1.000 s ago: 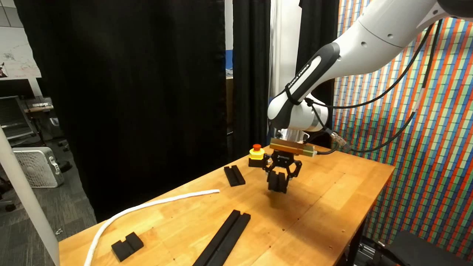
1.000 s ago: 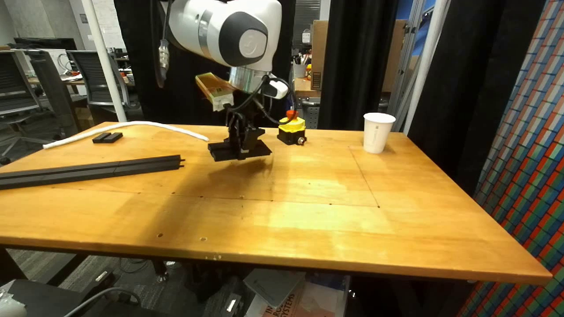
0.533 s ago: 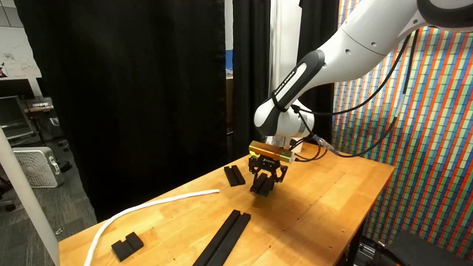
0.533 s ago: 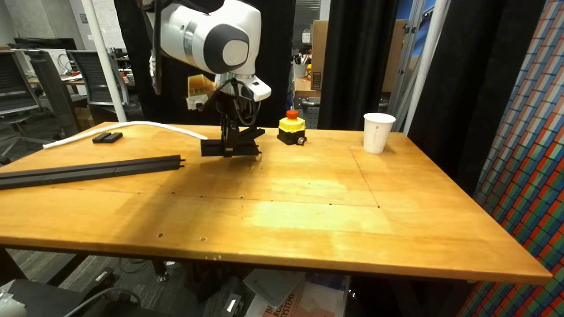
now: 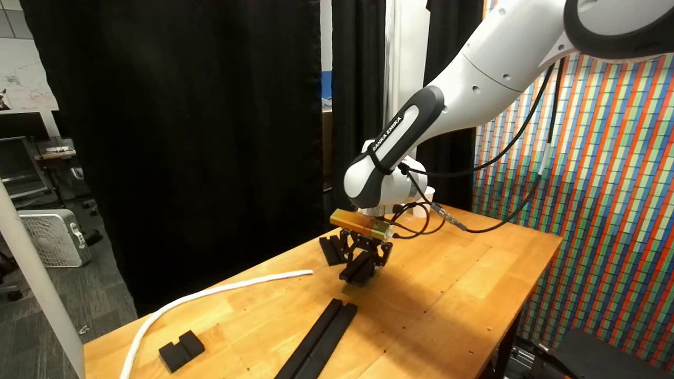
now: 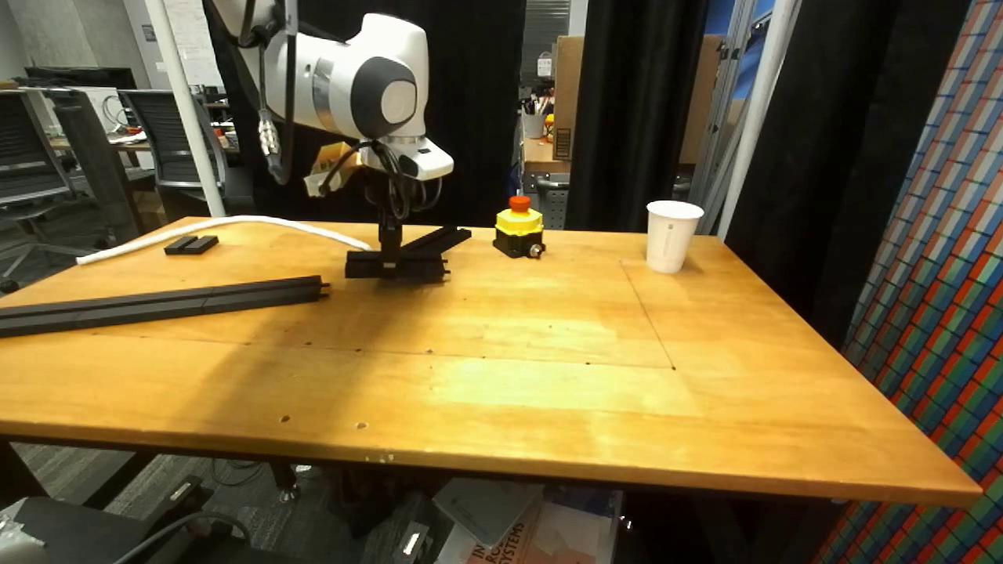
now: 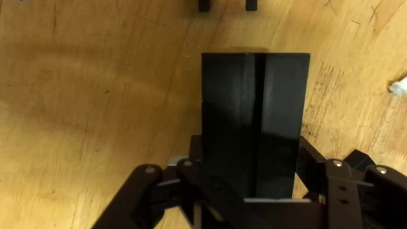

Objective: Connect the four black pieces together

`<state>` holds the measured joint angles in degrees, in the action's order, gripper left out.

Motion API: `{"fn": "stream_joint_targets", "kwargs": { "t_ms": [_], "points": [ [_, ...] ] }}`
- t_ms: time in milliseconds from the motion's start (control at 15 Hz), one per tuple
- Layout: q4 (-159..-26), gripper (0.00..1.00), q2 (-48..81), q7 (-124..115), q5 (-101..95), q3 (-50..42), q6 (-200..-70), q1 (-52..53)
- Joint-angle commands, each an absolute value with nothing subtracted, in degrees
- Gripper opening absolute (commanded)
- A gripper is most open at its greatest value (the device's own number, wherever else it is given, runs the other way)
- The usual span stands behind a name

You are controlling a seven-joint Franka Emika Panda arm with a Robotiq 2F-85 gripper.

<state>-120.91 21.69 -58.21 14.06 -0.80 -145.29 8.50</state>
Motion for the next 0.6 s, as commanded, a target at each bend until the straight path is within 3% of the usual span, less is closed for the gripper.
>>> {"fn": "stream_joint_targets", "kwargs": {
  "t_ms": [0, 533],
  "points": [
    [-117.51, 0.45, 23.96, -61.36, 10.76, -1.2, -143.22, 10.17],
    [-116.73, 0.45, 25.06, -62.5, 9.56, -0.89, -141.61, 11.92]
  ]
}}
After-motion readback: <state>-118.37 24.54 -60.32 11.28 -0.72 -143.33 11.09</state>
